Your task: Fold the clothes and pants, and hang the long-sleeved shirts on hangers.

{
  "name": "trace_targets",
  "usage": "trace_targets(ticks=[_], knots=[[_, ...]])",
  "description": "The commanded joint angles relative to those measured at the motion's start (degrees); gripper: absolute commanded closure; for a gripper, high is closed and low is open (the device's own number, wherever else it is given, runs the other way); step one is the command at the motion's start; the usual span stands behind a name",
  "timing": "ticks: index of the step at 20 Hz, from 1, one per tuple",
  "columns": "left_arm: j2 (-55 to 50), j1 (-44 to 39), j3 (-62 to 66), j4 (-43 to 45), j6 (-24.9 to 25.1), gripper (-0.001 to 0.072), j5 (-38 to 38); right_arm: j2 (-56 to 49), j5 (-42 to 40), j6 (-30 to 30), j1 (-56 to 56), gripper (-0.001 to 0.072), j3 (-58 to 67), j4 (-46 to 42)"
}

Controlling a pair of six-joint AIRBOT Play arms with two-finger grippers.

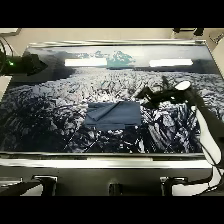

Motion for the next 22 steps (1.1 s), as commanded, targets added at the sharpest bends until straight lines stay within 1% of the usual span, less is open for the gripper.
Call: trace_targets(ticks=[1,4,7,8,9,10,11,12,13,14,15,17,19,21,22], knots=[[0.07,-0.09,0.04,0.00,0.20,0.0690,0.00,-1.09,5.03,0.17,-3.80,0.0035,-2.93,-8.57],[0.07,-0.09,0.04,-0.02,-0.20,0.0690,0.00,-5.90,4.13,-6.62,-0.52,0.0035,-2.99,-2.56],[0.07,-0.26,0.04,-0.02,-0.20,0.0689,0.00,-9.14,2.47,-8.22,1.77,0.0045,-2.99,1.03],[0.07,-0.48,0.04,-0.02,-0.20,0.0689,0.02,-9.92,2.73,-8.35,2.27,0.0061,-2.99,1.46],[0.07,-0.66,0.04,-0.07,-0.20,0.0689,0.02,-10.54,2.86,-8.44,2.67,0.0120,-2.99,1.75],[0.07,-0.81,0.04,-0.04,-0.17,0.0689,0.02,-10.91,2.95,-9.01,3.02,0.0287,-2.99,2.56],[0.07,-1.05,0.04,-0.04,-0.17,0.0689,0.02,-10.86,3.78,-10.29,3.13,0.0588,-2.86,4.37],[0.07,-1.09,0.04,-0.07,-0.17,0.0689,0.02,-10.67,5.68,-12.46,2.84,0.0677,-2.08,6.88],[0.07,-1.22,0.04,-0.02,-0.15,0.0689,0.04,-10.16,8.57,-15.02,2.14,0.0677,-0.13,10.23],[0.04,-1.33,0.04,0.00,-0.13,0.0689,0.09,-9.33,11.04,-15.32,1.27,0.0680,2.78,12.02],[0.02,-1.40,0.04,-0.02,-0.13,0.0689,0.09,-8.17,13.05,-14.14,0.28,0.0680,6.67,12.17],[0.00,-1.75,0.04,0.00,-0.09,0.0689,0.17,-5.73,16.83,-8.20,-1.99,0.0680,17.22,10.62],[0.00,-1.95,0.04,0.00,0.04,0.0689,0.26,-4.55,20.59,-3.65,-4.39,0.0680,28.92,9.16],[0.00,-2.16,0.04,-0.02,0.04,0.0689,0.24,-4.52,22.67,1.42,-7.39,0.0679,39.85,7.08],[0.00,-2.16,0.04,-0.02,0.04,0.0689,0.24,-4.52,22.77,2.73,-9.46,0.0679,43.89,6.10]])
